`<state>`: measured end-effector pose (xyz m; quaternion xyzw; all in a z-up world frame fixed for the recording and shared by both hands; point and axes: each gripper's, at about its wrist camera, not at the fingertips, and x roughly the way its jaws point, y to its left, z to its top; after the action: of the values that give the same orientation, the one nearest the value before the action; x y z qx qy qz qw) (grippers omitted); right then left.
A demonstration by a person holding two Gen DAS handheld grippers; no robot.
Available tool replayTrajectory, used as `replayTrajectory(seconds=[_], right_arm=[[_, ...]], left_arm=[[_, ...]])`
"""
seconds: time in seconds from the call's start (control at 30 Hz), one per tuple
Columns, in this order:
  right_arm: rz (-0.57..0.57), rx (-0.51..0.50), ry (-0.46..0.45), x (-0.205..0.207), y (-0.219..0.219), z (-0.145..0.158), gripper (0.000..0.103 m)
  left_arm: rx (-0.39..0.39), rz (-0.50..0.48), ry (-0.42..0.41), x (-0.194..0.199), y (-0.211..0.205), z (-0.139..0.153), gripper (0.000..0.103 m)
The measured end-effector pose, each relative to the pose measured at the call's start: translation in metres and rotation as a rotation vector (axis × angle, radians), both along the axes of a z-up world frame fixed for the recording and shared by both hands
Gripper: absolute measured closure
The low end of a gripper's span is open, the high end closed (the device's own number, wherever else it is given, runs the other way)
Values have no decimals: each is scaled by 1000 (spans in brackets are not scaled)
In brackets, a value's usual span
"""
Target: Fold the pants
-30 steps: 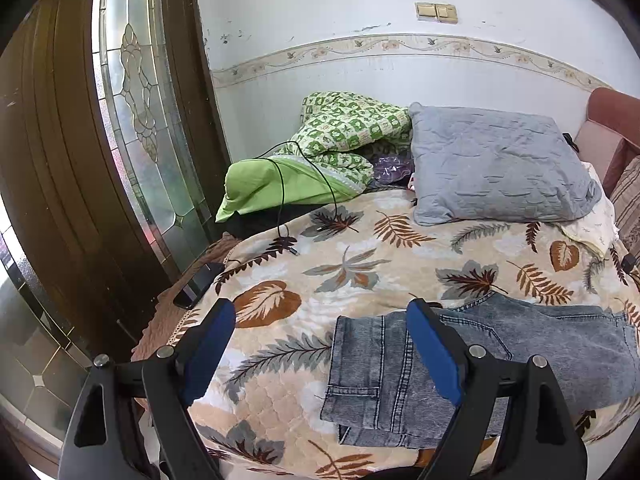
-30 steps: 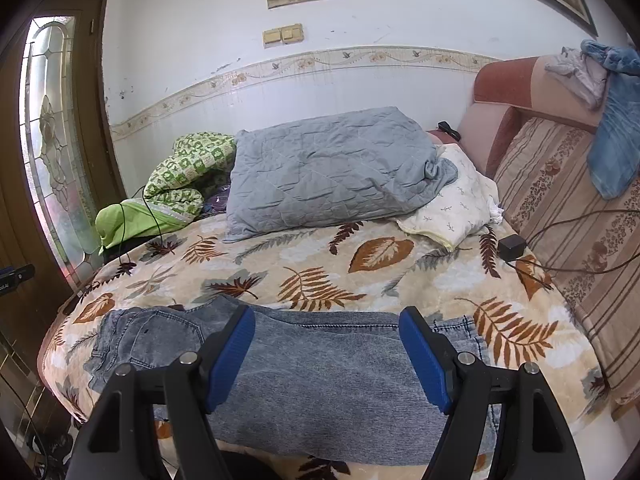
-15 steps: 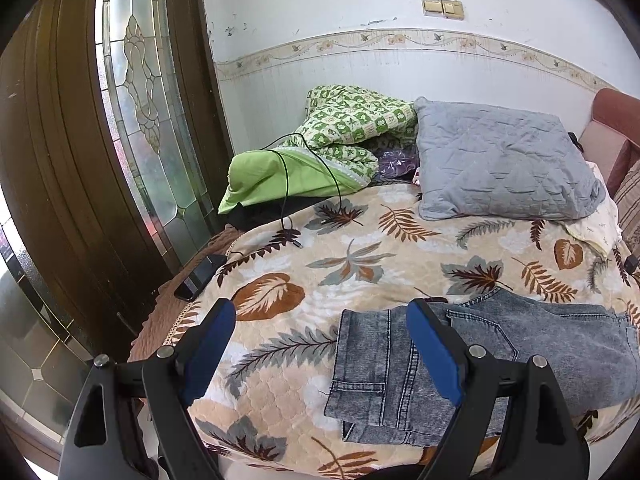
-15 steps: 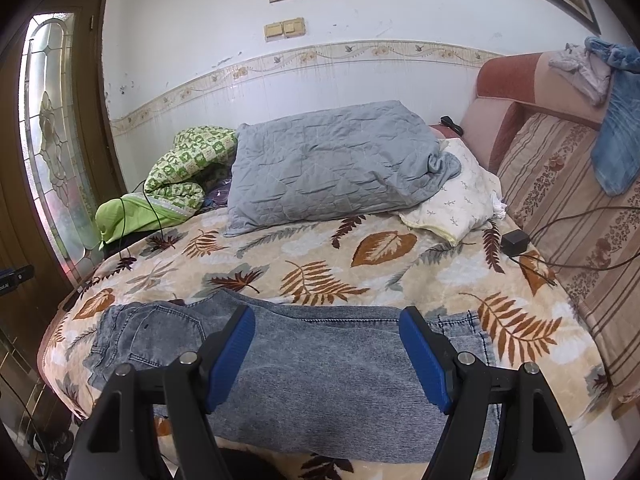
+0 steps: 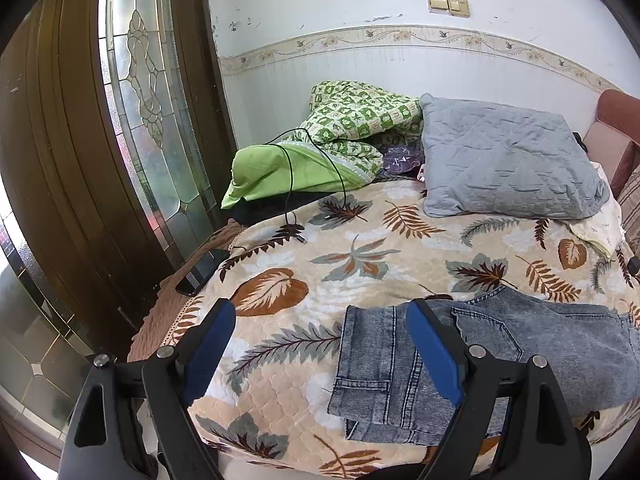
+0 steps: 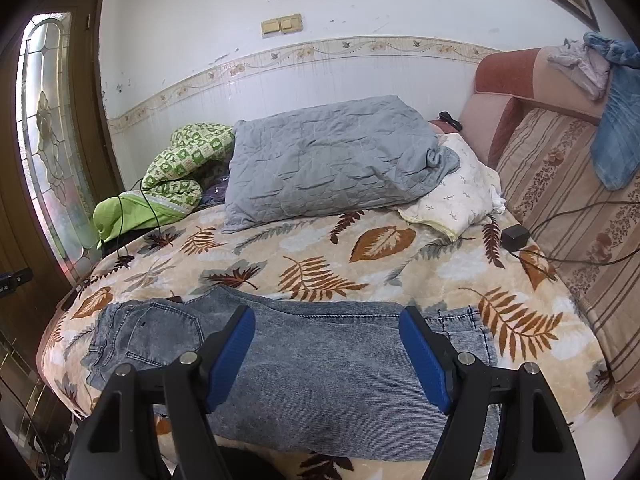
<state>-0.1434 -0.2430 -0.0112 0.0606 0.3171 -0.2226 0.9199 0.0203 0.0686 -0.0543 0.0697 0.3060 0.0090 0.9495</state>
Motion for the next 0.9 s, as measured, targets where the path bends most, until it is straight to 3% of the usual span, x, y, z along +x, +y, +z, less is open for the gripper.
replayTrajectory(seconds=[0.9], right_arm=[[-1,-13,-9,0,4,11,26]], left_arm=[[-8,31,-10,-2,15,2,16]])
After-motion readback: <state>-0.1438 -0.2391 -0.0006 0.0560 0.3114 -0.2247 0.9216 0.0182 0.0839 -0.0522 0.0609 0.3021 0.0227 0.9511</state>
